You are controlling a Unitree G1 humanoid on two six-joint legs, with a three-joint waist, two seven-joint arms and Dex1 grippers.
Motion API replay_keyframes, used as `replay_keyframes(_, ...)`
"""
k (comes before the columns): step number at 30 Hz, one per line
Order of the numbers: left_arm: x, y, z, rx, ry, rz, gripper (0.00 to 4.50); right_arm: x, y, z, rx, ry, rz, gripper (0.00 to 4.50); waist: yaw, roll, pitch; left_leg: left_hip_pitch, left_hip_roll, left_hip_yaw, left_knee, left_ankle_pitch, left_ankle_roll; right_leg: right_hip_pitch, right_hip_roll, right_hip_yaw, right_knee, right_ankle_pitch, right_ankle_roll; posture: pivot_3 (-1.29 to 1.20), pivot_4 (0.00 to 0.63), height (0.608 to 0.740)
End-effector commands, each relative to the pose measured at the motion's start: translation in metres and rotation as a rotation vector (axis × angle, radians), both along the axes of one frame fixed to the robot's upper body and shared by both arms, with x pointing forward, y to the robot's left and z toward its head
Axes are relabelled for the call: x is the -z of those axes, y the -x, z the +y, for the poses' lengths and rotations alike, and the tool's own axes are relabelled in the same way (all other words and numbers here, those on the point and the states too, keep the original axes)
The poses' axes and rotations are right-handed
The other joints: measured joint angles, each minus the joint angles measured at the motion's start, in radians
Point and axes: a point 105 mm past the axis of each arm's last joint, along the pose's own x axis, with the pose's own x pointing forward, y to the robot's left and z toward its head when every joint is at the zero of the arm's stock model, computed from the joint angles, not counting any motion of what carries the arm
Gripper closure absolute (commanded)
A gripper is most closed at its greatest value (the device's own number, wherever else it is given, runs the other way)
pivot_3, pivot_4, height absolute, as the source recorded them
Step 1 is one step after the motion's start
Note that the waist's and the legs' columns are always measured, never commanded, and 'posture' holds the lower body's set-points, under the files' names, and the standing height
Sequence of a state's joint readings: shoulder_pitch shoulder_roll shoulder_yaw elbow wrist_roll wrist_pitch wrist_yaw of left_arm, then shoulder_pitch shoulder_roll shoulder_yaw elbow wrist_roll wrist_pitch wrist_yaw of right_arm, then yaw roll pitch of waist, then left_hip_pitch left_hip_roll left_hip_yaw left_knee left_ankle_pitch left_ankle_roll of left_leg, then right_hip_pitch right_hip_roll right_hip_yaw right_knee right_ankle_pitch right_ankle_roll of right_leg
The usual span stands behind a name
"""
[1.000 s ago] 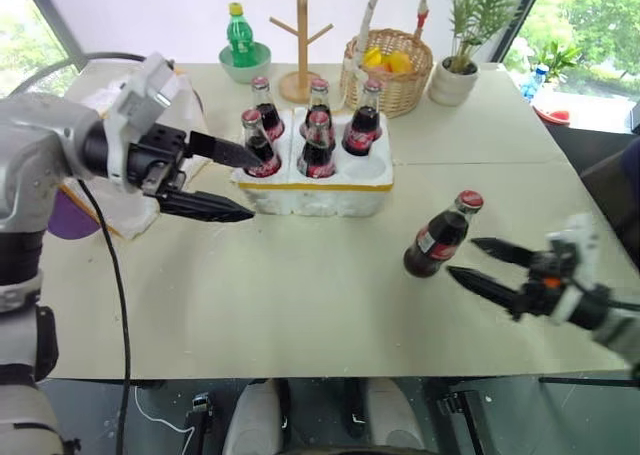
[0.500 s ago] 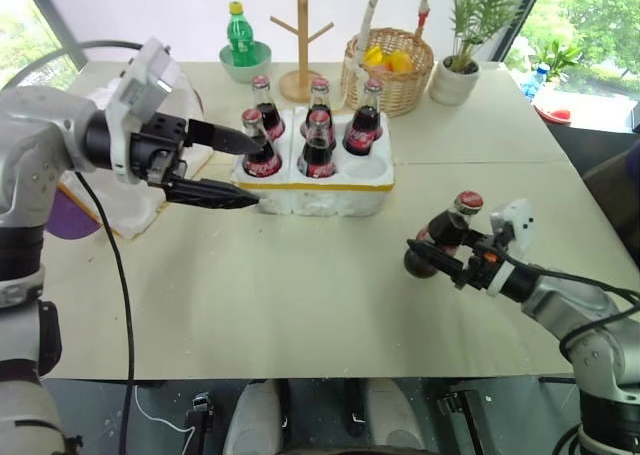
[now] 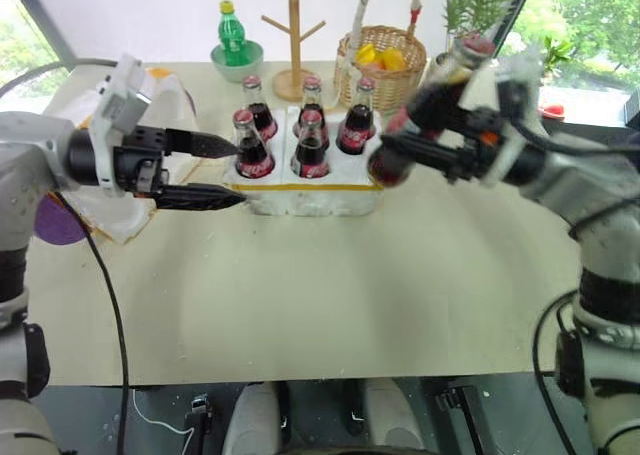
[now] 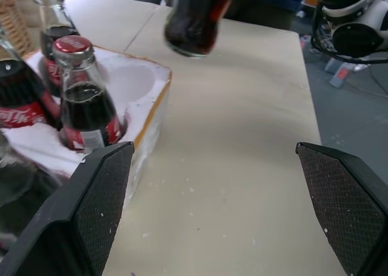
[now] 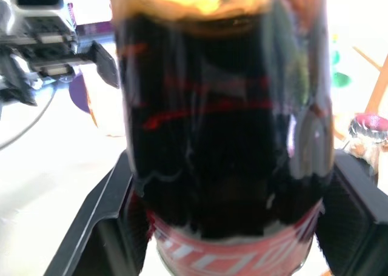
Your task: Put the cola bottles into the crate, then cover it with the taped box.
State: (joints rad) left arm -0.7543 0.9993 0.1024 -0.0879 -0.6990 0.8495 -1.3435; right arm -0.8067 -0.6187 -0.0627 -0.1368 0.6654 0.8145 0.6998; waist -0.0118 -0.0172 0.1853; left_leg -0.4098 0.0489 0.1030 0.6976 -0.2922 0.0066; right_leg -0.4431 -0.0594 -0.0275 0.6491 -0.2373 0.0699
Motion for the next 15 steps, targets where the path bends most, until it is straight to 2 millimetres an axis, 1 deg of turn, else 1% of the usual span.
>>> replay_keyframes(1, -0.012, 0.005, -0.002, -0.003, 0.013, -0.063, 0.00, -0.013, -0.030, 0.006, 0.087, 0.033, -0.083, 1.68, -0.001, 0.000, 0.000, 0.000, 0.000, 0.000, 0.000, 0.000, 0.000, 0.000, -0.001, 0.000, 0.000, 0.000, 0.000, 0.00, 0.150, 0.740)
replay_keyframes(3, -0.012, 0.006, -0.002, -0.007, 0.014, -0.067, 0.00, -0.006, -0.045, 0.011, 0.105, 0.063, -0.081, 1.68, 0.003, 0.000, 0.000, -0.002, -0.001, 0.000, 0.000, 0.000, 0.000, -0.001, -0.002, 0.000, 0.000, 0.000, 0.000, 0.00, 0.150, 0.740)
replay_keyframes(5, -0.012, 0.007, -0.002, -0.011, 0.014, -0.070, 0.00, 0.003, -0.055, 0.013, 0.121, 0.100, -0.077, 1.68, 0.003, 0.000, 0.000, -0.003, -0.001, 0.000, 0.000, 0.000, 0.000, -0.002, -0.002, -0.001, -0.001, 0.000, 0.000, 0.00, 0.150, 0.740)
replay_keyframes(6, -0.012, 0.008, -0.002, -0.013, 0.014, -0.071, 0.00, 0.006, -0.058, 0.014, 0.124, 0.114, -0.076, 1.68, 0.001, 0.000, 0.000, -0.004, -0.001, 0.000, 0.000, 0.000, 0.000, -0.003, -0.002, -0.001, -0.001, 0.000, 0.000, 0.00, 0.150, 0.740)
replay_keyframes(10, -0.011, 0.010, 0.001, -0.039, 0.014, -0.073, 0.00, 0.033, -0.057, 0.022, 0.067, 0.140, 0.050, 1.68, -0.002, 0.000, 0.000, -0.005, -0.001, 0.000, 0.000, 0.001, -0.002, -0.003, -0.003, -0.001, -0.002, 0.000, 0.001, 0.00, 0.150, 0.740)
replay_keyframes(12, -0.010, 0.009, 0.005, -0.063, 0.012, -0.069, 0.00, 0.040, -0.056, 0.025, 0.062, 0.129, 0.088, 0.64, -0.002, 0.000, 0.000, -0.005, -0.001, 0.000, 0.001, 0.001, -0.001, -0.003, -0.003, -0.001, -0.001, 0.000, 0.001, 0.00, 0.150, 0.740)
replay_keyframes(13, -0.009, 0.009, 0.007, -0.078, 0.008, -0.069, 0.00, 0.042, -0.056, 0.026, 0.066, 0.133, 0.087, 0.22, -0.003, 0.000, 0.000, -0.005, -0.001, 0.000, 0.001, 0.000, -0.001, -0.003, -0.003, -0.001, 0.000, 0.000, 0.001, 0.00, 0.150, 0.740)
replay_keyframes(14, -0.008, 0.008, 0.010, -0.097, 0.004, -0.068, 0.00, 0.043, -0.056, 0.026, 0.074, 0.142, 0.079, 0.03, -0.003, 0.000, 0.000, -0.004, -0.001, 0.000, 0.001, 0.000, 0.000, -0.003, -0.002, -0.001, 0.000, 0.000, 0.001, 0.00, 0.150, 0.740)
replay_keyframes(15, -0.007, 0.007, 0.014, -0.121, 0.002, -0.068, 0.00, 0.042, -0.056, 0.025, 0.081, 0.152, 0.068, 0.03, -0.003, 0.000, 0.000, -0.003, -0.001, 0.000, 0.000, 0.000, 0.000, -0.002, -0.002, -0.001, 0.000, 0.000, 0.001, 0.00, 0.150, 0.740)
